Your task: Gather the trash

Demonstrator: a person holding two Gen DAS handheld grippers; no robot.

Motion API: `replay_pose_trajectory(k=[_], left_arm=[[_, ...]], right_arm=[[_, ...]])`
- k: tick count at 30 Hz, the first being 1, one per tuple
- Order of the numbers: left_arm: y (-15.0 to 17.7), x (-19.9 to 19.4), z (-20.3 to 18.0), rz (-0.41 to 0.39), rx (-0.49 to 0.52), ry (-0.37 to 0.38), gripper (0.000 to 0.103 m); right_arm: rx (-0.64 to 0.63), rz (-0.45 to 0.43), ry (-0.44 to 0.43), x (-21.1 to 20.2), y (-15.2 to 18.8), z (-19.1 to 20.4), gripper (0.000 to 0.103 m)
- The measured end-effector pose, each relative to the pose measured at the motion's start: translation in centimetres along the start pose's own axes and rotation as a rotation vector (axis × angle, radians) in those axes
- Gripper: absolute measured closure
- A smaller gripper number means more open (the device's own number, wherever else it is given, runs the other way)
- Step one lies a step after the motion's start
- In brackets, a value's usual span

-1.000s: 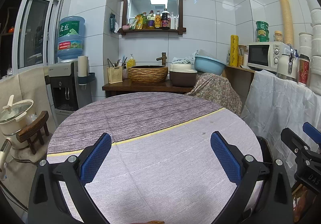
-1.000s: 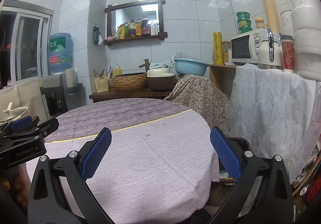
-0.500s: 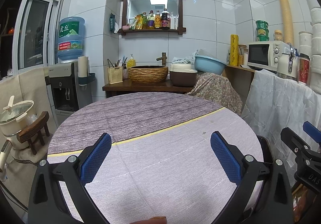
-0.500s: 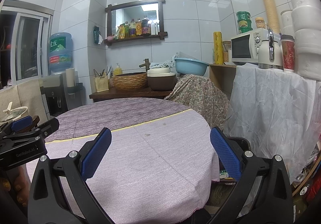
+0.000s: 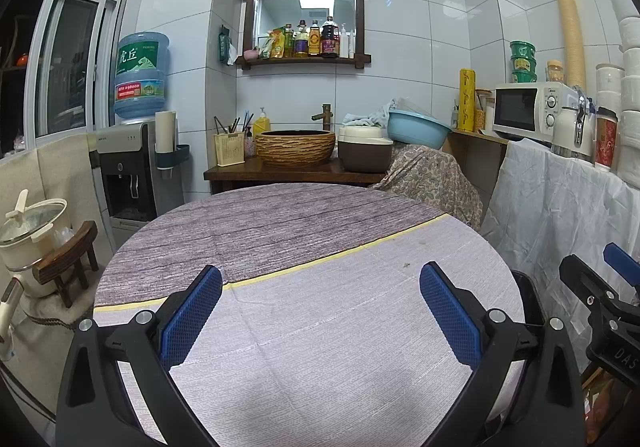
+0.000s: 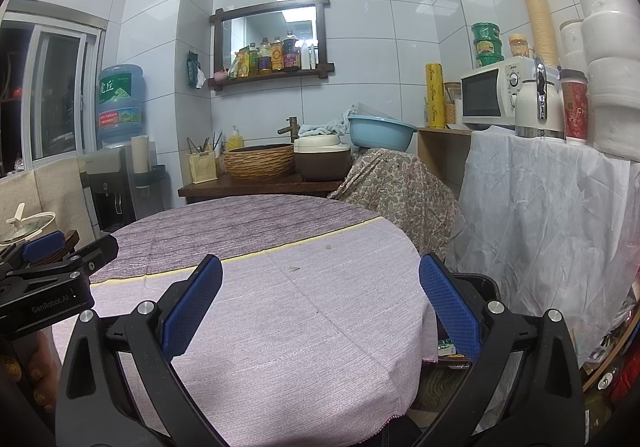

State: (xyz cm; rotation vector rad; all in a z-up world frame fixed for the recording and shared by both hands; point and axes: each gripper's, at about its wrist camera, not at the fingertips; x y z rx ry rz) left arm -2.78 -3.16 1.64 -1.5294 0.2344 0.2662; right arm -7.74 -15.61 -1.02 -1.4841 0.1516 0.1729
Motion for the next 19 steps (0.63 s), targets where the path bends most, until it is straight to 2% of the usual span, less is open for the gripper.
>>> replay_pose_trajectory(k=[19], left_arm=[[0.05, -0.02, -0.06, 0.002, 0.001, 0.003, 0.005]], right_arm=[[0.000, 0.000, 0.000, 0.03, 0.02, 0.03, 0.006]])
Point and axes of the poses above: each gripper's, at about its wrist camera, not at the fingertips, and x roughly the way its jaws point, z to its left, y to its underside, and after that the axes turned 7 degrees about -y, right-handed
